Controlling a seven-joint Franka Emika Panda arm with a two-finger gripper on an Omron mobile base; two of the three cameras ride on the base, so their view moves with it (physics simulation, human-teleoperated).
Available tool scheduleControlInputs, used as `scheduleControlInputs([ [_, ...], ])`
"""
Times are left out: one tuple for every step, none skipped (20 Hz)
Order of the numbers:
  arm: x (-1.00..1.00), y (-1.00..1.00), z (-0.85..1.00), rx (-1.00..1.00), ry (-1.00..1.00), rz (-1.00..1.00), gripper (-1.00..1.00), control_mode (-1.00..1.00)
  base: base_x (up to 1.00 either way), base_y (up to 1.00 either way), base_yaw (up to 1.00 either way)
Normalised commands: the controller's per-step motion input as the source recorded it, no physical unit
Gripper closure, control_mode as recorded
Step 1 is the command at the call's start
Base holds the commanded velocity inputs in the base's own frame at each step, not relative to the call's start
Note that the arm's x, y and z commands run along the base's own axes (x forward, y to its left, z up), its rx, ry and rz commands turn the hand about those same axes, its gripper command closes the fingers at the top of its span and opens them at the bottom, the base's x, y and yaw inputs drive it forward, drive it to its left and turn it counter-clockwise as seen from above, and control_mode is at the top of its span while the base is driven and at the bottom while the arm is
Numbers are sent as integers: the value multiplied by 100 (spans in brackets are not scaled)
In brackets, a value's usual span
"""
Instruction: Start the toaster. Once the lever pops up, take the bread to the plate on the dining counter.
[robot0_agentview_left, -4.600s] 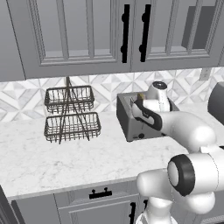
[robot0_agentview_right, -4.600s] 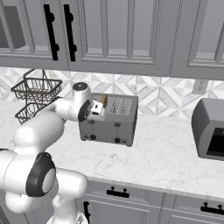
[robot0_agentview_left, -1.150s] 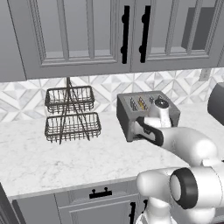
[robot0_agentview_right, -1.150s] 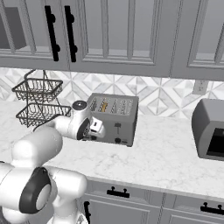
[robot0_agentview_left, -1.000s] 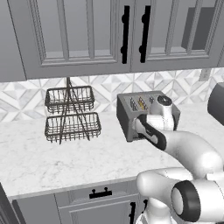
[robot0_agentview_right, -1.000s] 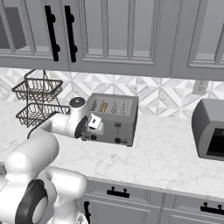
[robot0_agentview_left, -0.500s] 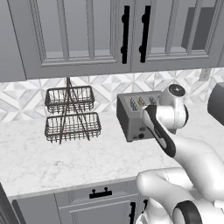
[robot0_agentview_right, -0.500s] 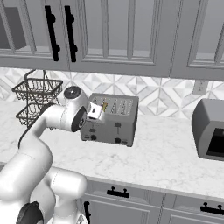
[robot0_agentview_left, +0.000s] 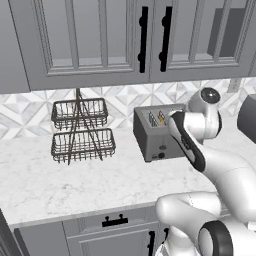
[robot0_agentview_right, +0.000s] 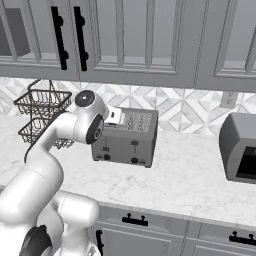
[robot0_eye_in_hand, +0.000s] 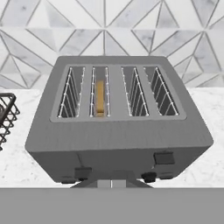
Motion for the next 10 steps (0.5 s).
scheduleControlInputs([
  [19,4,10,-11,-8,4,100,-100,0,0,0],
  [14,20,0,-11,-9,4,100,-100,0,0,0],
  [10,31,0,-9,-9,3,-100,-100,0,0,0],
  [16,19,0,-8,-9,3,-100,-100,0,0,0],
  [24,6,0,-7,-8,3,-100,-100,0,0,0],
  [34,0,1,-6,-4,3,-100,-100,0,0,0],
  [34,0,0,-3,-1,2,-100,-100,0,0,0],
  [26,7,0,-2,-2,2,-100,-100,0,0,0],
  [23,15,0,0,-2,2,-100,-100,0,0,0],
  [20,23,0,0,-5,2,-100,-100,0,0,0],
])
